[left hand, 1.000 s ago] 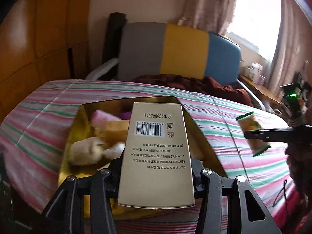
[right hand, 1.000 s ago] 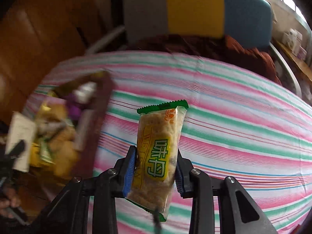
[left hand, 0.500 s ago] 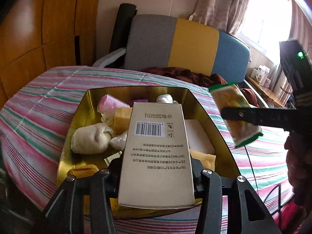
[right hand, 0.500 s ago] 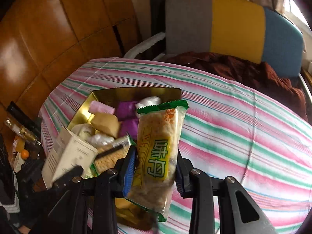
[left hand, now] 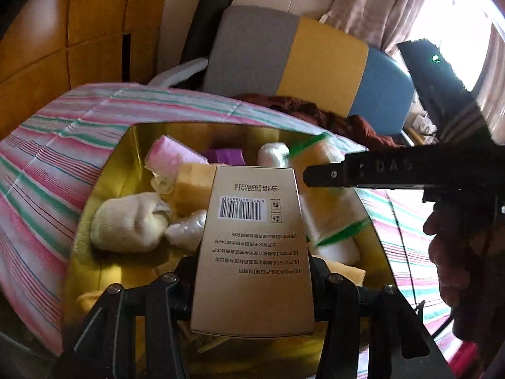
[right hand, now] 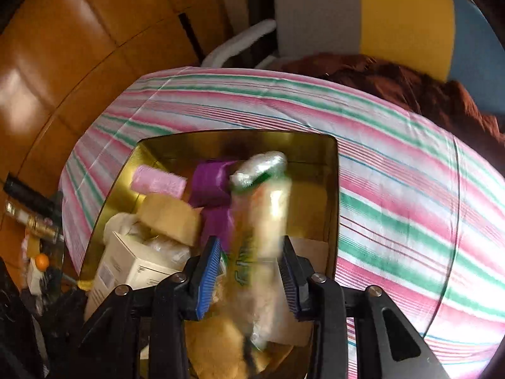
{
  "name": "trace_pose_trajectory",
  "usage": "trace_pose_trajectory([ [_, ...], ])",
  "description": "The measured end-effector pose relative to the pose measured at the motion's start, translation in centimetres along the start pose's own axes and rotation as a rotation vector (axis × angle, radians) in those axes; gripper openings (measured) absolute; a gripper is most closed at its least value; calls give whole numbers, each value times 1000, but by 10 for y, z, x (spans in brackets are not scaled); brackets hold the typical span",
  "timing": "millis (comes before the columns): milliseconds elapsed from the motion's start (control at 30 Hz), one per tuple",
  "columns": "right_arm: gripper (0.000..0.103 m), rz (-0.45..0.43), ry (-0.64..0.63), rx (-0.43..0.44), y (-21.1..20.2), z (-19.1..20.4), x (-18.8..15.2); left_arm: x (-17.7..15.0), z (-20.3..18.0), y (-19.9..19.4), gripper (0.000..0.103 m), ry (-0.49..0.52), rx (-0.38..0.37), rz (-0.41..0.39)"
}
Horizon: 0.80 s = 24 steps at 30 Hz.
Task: Organize objects
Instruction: 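Carry the cream box and WEIDAN packet over the gold tray, then open both grippers to release the box and packet into the tray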
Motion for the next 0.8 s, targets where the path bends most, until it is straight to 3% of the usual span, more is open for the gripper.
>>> trace_pose_trajectory([
  [300, 37, -21, 22, 14, -4, -7, -10, -4, 2, 11, 54, -4, 20, 10],
  [400, 37, -29, 26, 8, -4, -4, -12, -5, 4, 6, 54, 5, 42, -9],
  [533, 37, -57, 36, -17, -8, -3, -20, -4, 4, -11, 66, 10, 57, -58],
  [800, 37, -120, 90, -84, -20, -7, -42, -1, 4, -38, 70, 38, 101, -120],
])
Point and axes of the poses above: each gripper's, at about its wrist camera, not at the fingertips, and y roughly the way its jaws point, z to its left, x to its top, the point moved 8 cm from there along y, roughly the way its jaws point, and after that the axes turned 12 degrees about z, right-handed, at the moved point
